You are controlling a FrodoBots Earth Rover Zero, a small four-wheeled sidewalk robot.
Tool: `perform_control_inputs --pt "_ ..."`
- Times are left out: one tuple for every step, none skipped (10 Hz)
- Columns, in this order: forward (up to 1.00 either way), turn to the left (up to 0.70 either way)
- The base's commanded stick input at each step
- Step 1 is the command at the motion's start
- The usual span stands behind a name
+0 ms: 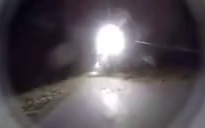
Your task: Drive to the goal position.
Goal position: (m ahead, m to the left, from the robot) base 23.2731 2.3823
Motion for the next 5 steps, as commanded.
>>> perform_control_inputs --pt "1.00 0.00" --pt "1.00 0.00" --pt "1.00 0.07" --pt "1.00 0.21" --pt "1.00 0.22"
